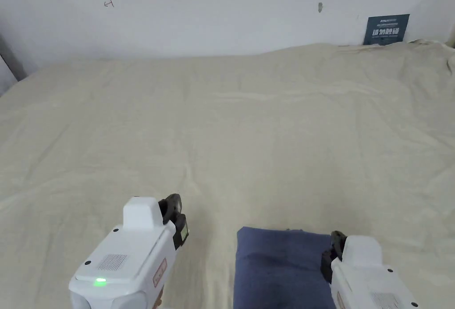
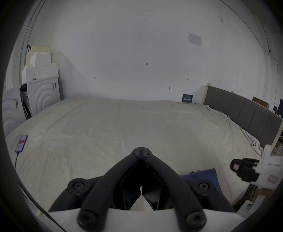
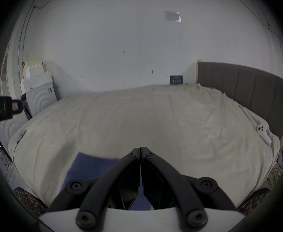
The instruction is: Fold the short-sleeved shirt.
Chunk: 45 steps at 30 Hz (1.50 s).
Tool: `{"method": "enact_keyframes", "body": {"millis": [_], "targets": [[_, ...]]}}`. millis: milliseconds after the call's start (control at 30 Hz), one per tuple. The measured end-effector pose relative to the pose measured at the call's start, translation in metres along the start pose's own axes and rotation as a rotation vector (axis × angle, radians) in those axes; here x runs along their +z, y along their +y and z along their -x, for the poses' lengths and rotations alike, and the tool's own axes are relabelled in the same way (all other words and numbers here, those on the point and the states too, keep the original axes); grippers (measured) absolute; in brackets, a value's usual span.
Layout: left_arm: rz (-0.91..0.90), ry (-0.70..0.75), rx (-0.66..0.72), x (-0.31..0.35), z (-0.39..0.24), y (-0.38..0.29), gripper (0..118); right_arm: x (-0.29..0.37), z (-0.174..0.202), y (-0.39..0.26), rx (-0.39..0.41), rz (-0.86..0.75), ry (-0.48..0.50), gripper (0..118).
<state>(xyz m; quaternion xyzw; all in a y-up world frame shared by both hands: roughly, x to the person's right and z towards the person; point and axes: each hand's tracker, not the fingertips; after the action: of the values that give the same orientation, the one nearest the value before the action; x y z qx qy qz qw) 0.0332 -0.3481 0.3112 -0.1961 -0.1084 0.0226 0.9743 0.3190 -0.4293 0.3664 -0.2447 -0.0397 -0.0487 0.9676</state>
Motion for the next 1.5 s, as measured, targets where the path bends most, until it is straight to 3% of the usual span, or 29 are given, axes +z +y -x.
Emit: {"method": "enact_keyframes", "body": {"millis": [200, 400, 500, 567, 600, 633, 667, 733, 800, 1033, 1133, 1333, 1500], "targets": [[0.097, -0.054, 0.028, -0.011, 0.002, -0.019, 0, -0.044, 0.005, -0.039, 0.002, 0.116, 0.017, 0], [0.232, -0.126, 0.064, -0.027, -0.002, -0.039, 0, -0.058, 0.014, -0.072, 0.023, 0.136, 0.020, 0], [0.320, -0.195, 0.093, -0.039, -0.008, -0.049, 7, -0.055, 0.020, -0.081, 0.129, 0.049, 0.006, 0], [0.367, -0.243, 0.111, -0.047, -0.015, -0.055, 23, -0.061, 0.017, -0.092, 0.167, 0.035, -0.004, 0], [0.387, -0.265, 0.124, -0.051, -0.019, -0.058, 36, -0.062, 0.017, -0.092, 0.164, 0.040, -0.001, 0], [0.410, -0.291, 0.137, -0.056, -0.022, -0.061, 60, -0.063, 0.015, -0.092, 0.163, 0.040, 0.000, 0], [0.453, -0.313, 0.152, -0.063, -0.025, -0.063, 73, -0.066, 0.011, -0.095, 0.159, 0.042, 0.003, 0], [0.508, -0.362, 0.175, -0.075, -0.029, -0.067, 88, -0.068, 0.008, -0.096, 0.141, 0.048, 0.008, 0], [0.549, -0.395, 0.197, -0.088, -0.032, -0.072, 94, -0.069, 0.007, -0.097, 0.142, 0.055, 0.011, 0], [0.703, -0.434, 0.242, -0.133, -0.028, -0.086, 92, -0.073, -0.001, -0.098, 0.134, 0.074, 0.036, 0], [0.762, -0.434, 0.233, -0.146, -0.026, -0.092, 68, -0.074, -0.002, -0.099, 0.128, 0.079, 0.045, 0], [0.808, -0.404, 0.248, -0.154, -0.022, -0.095, 49, -0.072, -0.003, -0.098, 0.110, 0.088, 0.070, 0], [0.805, -0.404, 0.227, -0.152, -0.021, -0.094, 40, -0.070, -0.003, -0.093, 0.111, 0.102, 0.089, 0]]}}
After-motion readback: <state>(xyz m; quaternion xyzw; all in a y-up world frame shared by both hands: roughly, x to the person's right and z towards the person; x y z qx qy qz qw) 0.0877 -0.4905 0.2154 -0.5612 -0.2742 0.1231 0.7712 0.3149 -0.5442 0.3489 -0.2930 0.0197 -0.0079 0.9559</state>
